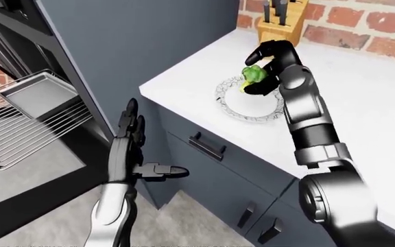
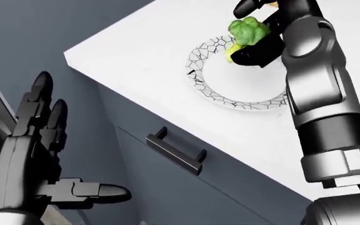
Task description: Place the broccoli on the rack of the oven.
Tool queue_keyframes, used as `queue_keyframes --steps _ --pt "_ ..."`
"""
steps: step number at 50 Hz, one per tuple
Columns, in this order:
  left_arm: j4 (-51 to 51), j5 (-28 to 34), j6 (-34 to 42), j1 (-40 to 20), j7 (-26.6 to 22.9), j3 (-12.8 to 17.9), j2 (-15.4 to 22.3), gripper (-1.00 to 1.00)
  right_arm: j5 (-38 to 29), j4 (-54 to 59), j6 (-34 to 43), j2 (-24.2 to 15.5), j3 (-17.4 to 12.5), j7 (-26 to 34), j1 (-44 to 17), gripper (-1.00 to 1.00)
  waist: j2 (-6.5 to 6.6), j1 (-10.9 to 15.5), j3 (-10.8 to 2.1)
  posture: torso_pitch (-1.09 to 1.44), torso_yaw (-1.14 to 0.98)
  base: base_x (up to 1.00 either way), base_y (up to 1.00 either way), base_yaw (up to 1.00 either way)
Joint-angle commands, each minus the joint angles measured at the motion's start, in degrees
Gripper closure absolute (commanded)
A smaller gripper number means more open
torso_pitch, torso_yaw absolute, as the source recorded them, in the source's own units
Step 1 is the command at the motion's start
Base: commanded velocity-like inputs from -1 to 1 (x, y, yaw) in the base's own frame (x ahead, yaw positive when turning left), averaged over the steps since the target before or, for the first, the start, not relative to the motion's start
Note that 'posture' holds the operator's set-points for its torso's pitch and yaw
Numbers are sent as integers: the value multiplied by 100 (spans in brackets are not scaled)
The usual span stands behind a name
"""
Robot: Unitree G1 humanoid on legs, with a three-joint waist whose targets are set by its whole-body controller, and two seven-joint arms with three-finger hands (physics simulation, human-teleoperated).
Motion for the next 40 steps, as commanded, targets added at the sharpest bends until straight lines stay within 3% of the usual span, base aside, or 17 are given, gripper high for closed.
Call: queue_keyframes --steps 1,6,12,19,26,27,30,35,40 --pt "-246 -4 -155 -105 4 16 12 -100 -108 -1072 290 -102 -59 237 -241 100 -30 6 -201 0 0 0 0 0" --pt "-338 3 -59 -138 19 6 12 -100 -368 -2584 1098 -26 5 973 81 100 -41 14 -142 0 0 0 0 0" --pt "-520 -17 146 -229 32 51 34 -100 -325 -3588 1598 108 -91 1472 457 100 -53 -7 -142 0 0 0 0 0" --pt "-735 -56 288 -242 46 88 43 -100 54 -4837 1789 402 -181 1403 1268 100 -31 -18 -139 0 0 0 0 0" --pt "-881 -109 468 -335 117 108 45 -100 465 -5622 2438 311 -167 1423 1543 100 10 -47 -136 0 0 0 0 0" --pt "-925 -103 523 -364 130 86 50 -100 489 -5649 2450 294 -153 1411 1560 100 34 -78 -204 0 0 -11 0 0" --pt "-949 -60 492 -330 125 19 50 -100 518 -5627 2365 301 -116 1346 1694 100 95 -122 -237 0 0 -29 7 0" --pt "-825 -71 337 -287 95 59 41 -100 466 -5674 2350 270 -55 1401 1791 100 -185 -70 -264 0 0 -75 21 0" --pt "-994 -85 487 -298 117 58 40 -100 386 -5737 2345 283 -49 1545 1801 100 106 41 -188 0 0 -89 24 0"
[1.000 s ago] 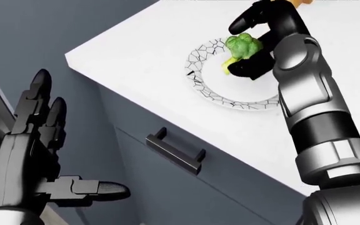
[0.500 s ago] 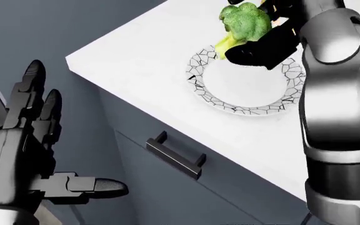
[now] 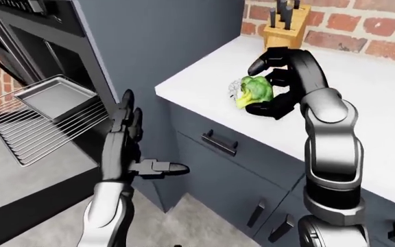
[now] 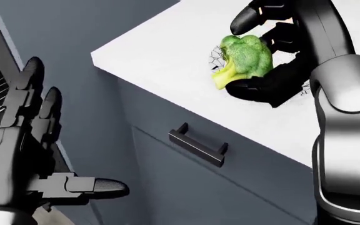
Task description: Place the broccoli on the rack of the oven.
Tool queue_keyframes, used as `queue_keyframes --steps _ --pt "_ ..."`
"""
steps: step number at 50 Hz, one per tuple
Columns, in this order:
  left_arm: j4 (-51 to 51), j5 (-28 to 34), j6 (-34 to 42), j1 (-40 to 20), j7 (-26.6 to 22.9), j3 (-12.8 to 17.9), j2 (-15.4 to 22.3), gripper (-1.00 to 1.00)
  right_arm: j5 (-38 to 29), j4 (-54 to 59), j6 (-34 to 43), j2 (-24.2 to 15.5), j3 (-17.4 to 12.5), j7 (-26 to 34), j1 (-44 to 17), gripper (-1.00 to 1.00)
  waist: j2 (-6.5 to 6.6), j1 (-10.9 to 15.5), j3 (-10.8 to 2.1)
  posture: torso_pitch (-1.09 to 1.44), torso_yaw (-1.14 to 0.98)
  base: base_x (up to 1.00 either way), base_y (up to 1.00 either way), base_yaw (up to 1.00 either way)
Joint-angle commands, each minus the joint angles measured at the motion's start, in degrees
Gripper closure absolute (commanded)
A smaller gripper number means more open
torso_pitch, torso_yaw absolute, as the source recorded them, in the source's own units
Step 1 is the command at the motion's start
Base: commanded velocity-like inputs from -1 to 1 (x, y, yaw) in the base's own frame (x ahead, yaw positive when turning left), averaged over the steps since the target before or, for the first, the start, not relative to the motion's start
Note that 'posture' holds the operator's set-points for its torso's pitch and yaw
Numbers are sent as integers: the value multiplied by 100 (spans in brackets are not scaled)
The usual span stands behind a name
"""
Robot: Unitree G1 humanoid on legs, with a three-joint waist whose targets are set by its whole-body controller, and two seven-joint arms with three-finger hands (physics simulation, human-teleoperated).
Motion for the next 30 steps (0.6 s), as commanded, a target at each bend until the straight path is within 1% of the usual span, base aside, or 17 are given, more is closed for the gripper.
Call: queue_keyframes --steps 1,2,5,7,9,12,15,16,18,19,20,21,22,24,26,28,30 --pt "-310 -7 -110 -136 26 37 33 -100 -35 -294 -192 -15 11 50 -262 100 -45 40 -133 0 0 -91 34 0" --pt "-318 -9 -101 -139 28 38 34 -100 -41 -297 -213 -10 7 70 -269 100 -2 61 -131 0 0 -92 34 0" --pt "-264 8 -215 -46 18 6 18 -100 -116 -304 -299 -35 12 160 -265 100 269 57 -190 0 0 -91 39 0" --pt "-308 -9 -141 -85 27 27 21 -100 -169 -331 -290 -31 14 193 -292 100 302 131 -162 0 0 -92 45 0" --pt "-344 -6 -92 -111 32 20 28 -100 -185 -348 -295 -16 11 216 -306 100 325 136 -209 0 0 -92 51 0" --pt "-354 -8 -85 -104 29 25 29 -100 -203 -364 -317 -3 4 232 -275 100 179 66 -186 0 0 -91 52 0" --pt "-330 -13 -107 -104 24 46 34 -100 -194 -429 -265 8 -7 279 -249 100 48 -12 -24 0 0 -91 72 0" --pt "-339 -13 -97 -113 25 43 35 -100 -202 -432 -266 0 -10 281 -250 100 110 101 34 0 0 -82 0 96" --pt "-339 0 -82 -131 24 30 43 -100 -197 -455 -235 -11 -31 303 -249 100 327 159 -29 0 0 -78 0 98" --pt "-348 -2 -59 -146 20 35 47 -100 -197 -495 -189 -16 -30 329 -246 100 263 225 7 0 0 -73 0 100" --pt "-348 -3 -45 -162 20 43 49 -100 -183 -511 -176 -16 -32 345 -236 100 57 240 -4 0 0 -71 0 100" --pt "-371 -2 -18 -171 23 42 50 -100 -185 -529 -158 -16 -27 350 -236 100 -372 184 -201 0 0 -69 0 100" --pt "-394 -6 12 -183 28 47 48 -100 -190 -554 -135 -22 -12 374 -235 100 -127 252 -23 0 0 -66 0 100" --pt "-395 -6 9 -182 29 46 47 -100 -202 -589 -106 -24 -4 399 -226 100 -148 256 -95 0 0 -61 0 100" --pt "-400 -6 10 -176 27 46 47 -100 -210 -624 -93 -18 3 419 -199 100 -85 188 -57 0 0 -53 0 100" --pt "-408 -5 13 -176 27 45 48 -100 -212 -624 -100 -8 -2 420 -183 100 34 143 37 0 0 -48 0 100" --pt "-392 -8 -8 -172 22 48 47 -100 -208 -637 -113 5 2 418 -154 100 204 107 33 0 0 -45 0 100"
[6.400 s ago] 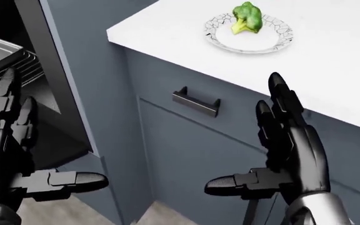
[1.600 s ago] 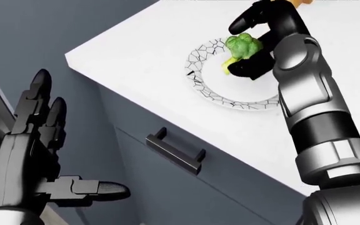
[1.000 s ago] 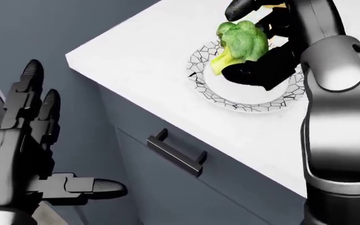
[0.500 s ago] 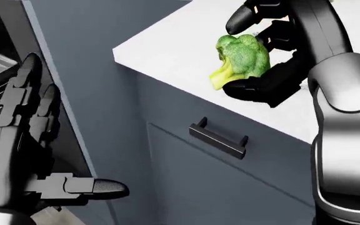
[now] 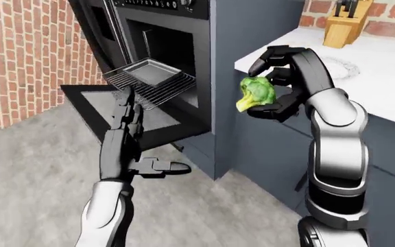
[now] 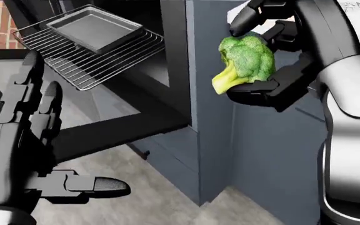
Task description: Place the broccoli on the rack of the oven.
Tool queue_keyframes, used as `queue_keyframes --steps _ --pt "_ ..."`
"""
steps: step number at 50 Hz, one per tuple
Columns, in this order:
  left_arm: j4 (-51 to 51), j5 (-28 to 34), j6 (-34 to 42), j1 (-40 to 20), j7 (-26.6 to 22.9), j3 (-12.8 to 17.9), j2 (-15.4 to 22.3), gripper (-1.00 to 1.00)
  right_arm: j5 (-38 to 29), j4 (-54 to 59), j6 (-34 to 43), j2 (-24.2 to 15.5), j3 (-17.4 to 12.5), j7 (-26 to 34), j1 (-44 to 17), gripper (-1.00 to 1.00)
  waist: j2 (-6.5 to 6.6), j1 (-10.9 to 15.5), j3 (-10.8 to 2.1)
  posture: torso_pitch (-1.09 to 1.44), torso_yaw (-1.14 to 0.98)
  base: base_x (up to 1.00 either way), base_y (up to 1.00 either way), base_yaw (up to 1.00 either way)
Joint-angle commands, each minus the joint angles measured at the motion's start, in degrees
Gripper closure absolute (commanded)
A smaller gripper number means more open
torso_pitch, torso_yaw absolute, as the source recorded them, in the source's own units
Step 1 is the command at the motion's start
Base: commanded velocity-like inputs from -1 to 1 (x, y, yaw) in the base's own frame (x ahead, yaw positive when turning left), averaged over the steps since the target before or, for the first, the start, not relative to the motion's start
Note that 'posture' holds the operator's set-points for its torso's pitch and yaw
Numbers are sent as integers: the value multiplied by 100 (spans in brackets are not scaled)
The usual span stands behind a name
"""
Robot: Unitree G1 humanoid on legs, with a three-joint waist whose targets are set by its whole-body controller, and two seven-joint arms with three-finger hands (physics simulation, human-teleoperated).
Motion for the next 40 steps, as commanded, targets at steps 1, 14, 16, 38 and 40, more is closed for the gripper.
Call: queue_keyframes --steps 1,14,16,38,40 --pt "-168 23 -192 -72 25 78 34 -100 5 -223 -204 9 33 -52 -199 100 37 28 -147 0 0 -42 0 100" --pt "-125 30 -245 -50 15 77 30 -100 58 -170 -238 94 17 -118 -150 100 -908 -248 194 0 0 -17 0 92" --pt "-138 33 -233 -53 14 77 33 -100 103 -172 -195 107 11 -138 -142 100 -850 -124 -4 0 0 0 0 0" --pt "-212 92 -12 -244 10 64 64 -100 190 -137 -228 81 35 -257 -64 100 -644 -175 -4 0 0 31 -1 0" --pt "-233 96 2 -238 8 64 64 -100 186 -129 -266 87 48 -263 -37 100 -511 -185 0 0 0 47 -3 0"
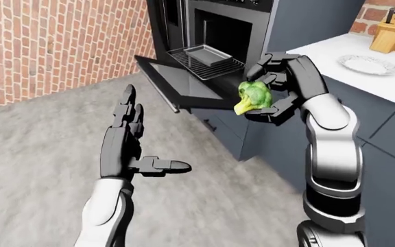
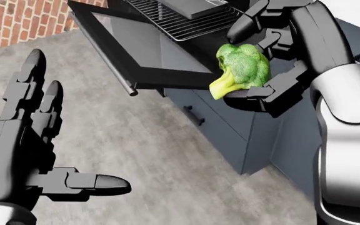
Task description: Place the broccoli on the rack of the oven.
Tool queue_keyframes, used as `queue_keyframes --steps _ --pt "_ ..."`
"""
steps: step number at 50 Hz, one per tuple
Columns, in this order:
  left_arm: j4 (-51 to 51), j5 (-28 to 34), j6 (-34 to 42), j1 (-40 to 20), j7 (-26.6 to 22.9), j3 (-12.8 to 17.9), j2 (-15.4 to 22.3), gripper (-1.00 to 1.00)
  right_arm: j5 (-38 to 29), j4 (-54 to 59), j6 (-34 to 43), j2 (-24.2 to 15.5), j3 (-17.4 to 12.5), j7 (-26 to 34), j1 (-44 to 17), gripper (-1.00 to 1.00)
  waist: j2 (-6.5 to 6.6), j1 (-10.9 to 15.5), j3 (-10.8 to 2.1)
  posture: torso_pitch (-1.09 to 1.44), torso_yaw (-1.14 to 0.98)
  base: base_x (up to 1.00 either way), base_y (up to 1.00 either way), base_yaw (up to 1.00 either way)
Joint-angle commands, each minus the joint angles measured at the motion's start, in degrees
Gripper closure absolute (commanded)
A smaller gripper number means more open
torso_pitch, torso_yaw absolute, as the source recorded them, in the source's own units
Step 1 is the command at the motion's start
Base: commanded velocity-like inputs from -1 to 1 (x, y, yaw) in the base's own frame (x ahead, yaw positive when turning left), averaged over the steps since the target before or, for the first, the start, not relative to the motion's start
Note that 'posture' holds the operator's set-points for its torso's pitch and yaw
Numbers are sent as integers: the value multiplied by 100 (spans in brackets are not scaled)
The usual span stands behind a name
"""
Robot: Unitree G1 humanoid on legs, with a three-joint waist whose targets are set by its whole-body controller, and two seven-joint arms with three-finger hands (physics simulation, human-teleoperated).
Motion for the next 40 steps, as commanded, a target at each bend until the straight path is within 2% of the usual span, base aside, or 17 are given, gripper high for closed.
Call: queue_keyframes --steps 1,4,6,7,8,10,17,19,20,21,22,27,31,33,34,35,40 --pt "-245 27 -186 -120 29 64 30 -100 26 -208 -235 3 29 -45 -201 100 9 23 -73 0 0 47 -2 0" --pt "-293 19 -117 -156 30 85 37 -100 47 -190 -282 9 1 -77 -183 100 277 -44 -123 0 0 47 0 0" --pt "-279 22 -119 -170 32 80 36 -100 59 -161 -331 13 11 -93 -154 100 704 -43 -268 0 0 48 0 0" --pt "-276 20 -118 -175 33 83 35 -100 57 -165 -330 11 17 -89 -158 100 447 18 -97 0 0 47 0 0" --pt "-275 18 -115 -178 33 87 36 -100 57 -172 -319 13 16 -86 -166 100 527 -42 -91 0 0 47 0 0" --pt "-266 11 -127 -180 27 97 40 -100 59 -165 -310 16 16 -92 -182 100 450 27 -186 0 0 47 0 0" --pt "-278 -7 -142 -160 14 126 52 -100 92 -211 -266 17 -12 -137 -202 100 -6 159 -179 0 0 43 0 0" --pt "-262 -3 -162 -152 10 128 56 -100 122 -199 -308 14 -30 -162 -167 100 -318 122 -439 0 0 14 0 0" --pt "-274 -3 -151 -154 12 127 55 -100 130 -195 -309 13 -32 -173 -163 100 -205 92 -400 0 0 12 0 0" --pt "-293 -1 -134 -159 15 118 54 -100 127 -201 -287 9 -17 -176 -163 100 -286 84 -270 0 0 13 0 0" --pt "-310 2 -116 -160 19 108 51 -100 126 -205 -276 5 -10 -173 -160 100 -336 78 -272 0 0 24 0 0" --pt "-361 4 -60 -175 24 108 53 -100 127 -267 -191 -3 1 -143 -186 100 -39 -21 -123 0 0 36 0 0" --pt "-492 -32 108 -263 29 168 77 -100 132 -276 -209 -14 -4 -129 -205 100 278 -82 -146 0 0 36 0 0" --pt "-485 -40 99 -271 32 177 80 -100 142 -275 -221 -10 -17 -143 -196 100 624 -71 -373 0 0 15 0 0" --pt "-478 -39 85 -266 31 174 81 -100 141 -287 -210 -12 -14 -141 -196 100 418 -22 -346 0 0 9 0 0" --pt "-456 -38 53 -253 27 170 81 -100 144 -296 -207 -13 -18 -142 -189 100 530 -49 -324 0 0 7 0 0" --pt "-387 -40 -61 -208 18 164 75 -100 170 -334 -183 -2 -23 -151 -177 100 229 8 -223 0 0 1 0 0"
